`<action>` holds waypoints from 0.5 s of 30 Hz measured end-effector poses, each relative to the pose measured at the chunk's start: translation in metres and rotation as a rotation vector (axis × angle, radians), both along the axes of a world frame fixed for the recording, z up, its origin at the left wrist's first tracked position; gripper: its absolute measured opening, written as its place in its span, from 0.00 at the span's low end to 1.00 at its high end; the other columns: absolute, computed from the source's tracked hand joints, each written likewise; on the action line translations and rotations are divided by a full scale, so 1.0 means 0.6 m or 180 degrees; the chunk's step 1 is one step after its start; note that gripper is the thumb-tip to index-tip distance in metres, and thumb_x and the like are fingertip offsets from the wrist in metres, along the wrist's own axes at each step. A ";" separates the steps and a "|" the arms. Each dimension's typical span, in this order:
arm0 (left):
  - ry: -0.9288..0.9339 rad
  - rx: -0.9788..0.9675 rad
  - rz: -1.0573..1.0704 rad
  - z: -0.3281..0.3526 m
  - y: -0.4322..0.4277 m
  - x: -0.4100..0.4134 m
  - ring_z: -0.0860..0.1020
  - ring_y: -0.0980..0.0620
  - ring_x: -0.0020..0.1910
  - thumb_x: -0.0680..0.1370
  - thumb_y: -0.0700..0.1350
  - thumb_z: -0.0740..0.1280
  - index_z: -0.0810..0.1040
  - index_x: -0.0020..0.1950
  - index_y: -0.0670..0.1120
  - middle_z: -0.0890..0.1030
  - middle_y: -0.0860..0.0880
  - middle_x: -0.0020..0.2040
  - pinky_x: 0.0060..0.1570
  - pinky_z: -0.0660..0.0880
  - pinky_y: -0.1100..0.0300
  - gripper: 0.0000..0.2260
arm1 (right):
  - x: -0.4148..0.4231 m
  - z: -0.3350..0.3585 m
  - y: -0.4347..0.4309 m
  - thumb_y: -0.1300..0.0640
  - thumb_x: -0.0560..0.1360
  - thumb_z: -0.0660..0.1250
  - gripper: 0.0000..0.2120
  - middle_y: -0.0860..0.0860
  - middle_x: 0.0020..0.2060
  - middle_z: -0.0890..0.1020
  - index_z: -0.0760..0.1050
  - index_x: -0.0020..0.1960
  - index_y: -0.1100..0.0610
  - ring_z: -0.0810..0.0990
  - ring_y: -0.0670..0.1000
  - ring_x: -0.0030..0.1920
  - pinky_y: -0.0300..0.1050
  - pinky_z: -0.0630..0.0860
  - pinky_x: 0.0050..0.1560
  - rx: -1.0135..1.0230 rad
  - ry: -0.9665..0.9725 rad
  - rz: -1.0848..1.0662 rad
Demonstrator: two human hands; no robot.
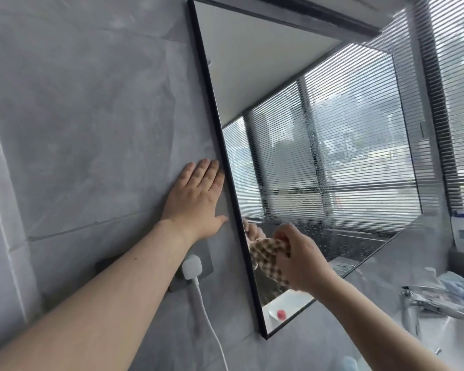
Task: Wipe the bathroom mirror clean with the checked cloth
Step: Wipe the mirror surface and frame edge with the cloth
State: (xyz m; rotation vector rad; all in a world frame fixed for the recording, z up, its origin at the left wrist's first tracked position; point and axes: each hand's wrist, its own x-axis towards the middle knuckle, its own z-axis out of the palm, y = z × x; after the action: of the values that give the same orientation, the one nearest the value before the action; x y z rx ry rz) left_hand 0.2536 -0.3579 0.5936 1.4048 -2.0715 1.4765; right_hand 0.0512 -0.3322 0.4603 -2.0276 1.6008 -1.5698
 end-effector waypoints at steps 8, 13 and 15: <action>-0.0001 -0.0039 -0.0075 -0.004 0.000 0.004 0.37 0.46 0.80 0.78 0.68 0.55 0.39 0.81 0.45 0.38 0.44 0.82 0.77 0.34 0.47 0.44 | 0.010 0.026 -0.069 0.58 0.78 0.65 0.10 0.52 0.54 0.77 0.78 0.58 0.52 0.78 0.60 0.50 0.51 0.73 0.46 -0.0679 -0.0286 -0.1049; 0.0019 -0.0050 -0.0127 -0.006 -0.001 0.005 0.36 0.46 0.80 0.78 0.68 0.55 0.39 0.81 0.46 0.37 0.44 0.81 0.77 0.34 0.46 0.43 | 0.038 -0.018 -0.089 0.66 0.76 0.69 0.03 0.51 0.56 0.72 0.76 0.49 0.61 0.77 0.61 0.53 0.48 0.73 0.51 -0.1260 -0.0730 -0.0857; 0.0007 -0.0056 -0.0126 -0.006 -0.001 0.005 0.36 0.46 0.80 0.78 0.68 0.55 0.39 0.81 0.45 0.37 0.44 0.81 0.77 0.35 0.46 0.43 | 0.043 -0.045 -0.101 0.70 0.72 0.71 0.08 0.51 0.61 0.70 0.78 0.49 0.63 0.76 0.64 0.60 0.53 0.76 0.58 -0.1574 -0.0523 -0.0754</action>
State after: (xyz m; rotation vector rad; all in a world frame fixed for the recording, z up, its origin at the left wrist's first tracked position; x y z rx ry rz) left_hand 0.2566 -0.3588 0.5898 1.3504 -2.0677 1.4735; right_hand 0.0767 -0.3928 0.4333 -1.8899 1.5515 -2.3488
